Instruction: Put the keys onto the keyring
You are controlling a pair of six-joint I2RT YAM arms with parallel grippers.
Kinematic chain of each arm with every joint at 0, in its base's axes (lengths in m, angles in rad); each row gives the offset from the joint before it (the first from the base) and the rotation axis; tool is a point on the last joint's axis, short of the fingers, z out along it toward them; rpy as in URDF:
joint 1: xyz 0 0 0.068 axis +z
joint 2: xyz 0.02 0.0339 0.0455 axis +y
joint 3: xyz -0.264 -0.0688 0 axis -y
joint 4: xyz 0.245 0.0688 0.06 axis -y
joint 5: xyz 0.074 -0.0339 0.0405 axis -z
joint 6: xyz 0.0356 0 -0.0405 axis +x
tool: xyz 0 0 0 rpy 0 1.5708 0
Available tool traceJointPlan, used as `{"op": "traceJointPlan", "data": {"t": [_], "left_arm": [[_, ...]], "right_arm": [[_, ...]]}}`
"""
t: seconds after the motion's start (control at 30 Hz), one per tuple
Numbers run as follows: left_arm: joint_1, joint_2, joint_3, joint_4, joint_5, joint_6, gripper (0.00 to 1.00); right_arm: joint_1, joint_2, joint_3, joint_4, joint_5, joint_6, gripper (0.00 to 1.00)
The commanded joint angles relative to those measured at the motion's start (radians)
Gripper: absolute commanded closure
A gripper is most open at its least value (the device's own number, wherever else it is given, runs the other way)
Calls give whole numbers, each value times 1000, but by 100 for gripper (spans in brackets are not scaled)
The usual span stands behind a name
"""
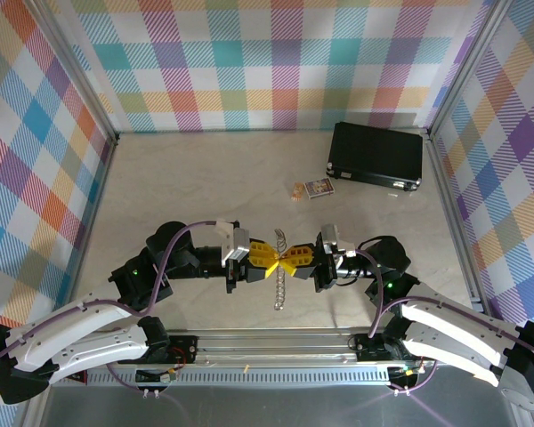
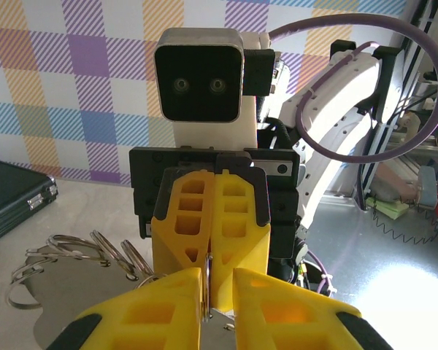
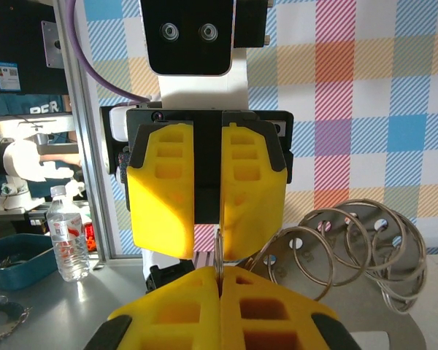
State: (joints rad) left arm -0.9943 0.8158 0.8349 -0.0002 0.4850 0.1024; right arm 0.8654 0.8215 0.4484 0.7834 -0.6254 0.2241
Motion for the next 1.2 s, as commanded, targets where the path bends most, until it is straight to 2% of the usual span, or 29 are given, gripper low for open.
{"op": "traceJointPlan", "data": {"t": [0.0,0.73,1.17], "left_arm": [[-13,-10,25,7,-3,25,80],[-13,-13,1,-19,-29,47,82],[-13,-14,-13,-23,-23,49,89]], "right_arm": [[6,-18,-1,21,-17,0,100],[8,9,0,84,-41,30,100],[8,42,4,116,-46,37,100]]}}
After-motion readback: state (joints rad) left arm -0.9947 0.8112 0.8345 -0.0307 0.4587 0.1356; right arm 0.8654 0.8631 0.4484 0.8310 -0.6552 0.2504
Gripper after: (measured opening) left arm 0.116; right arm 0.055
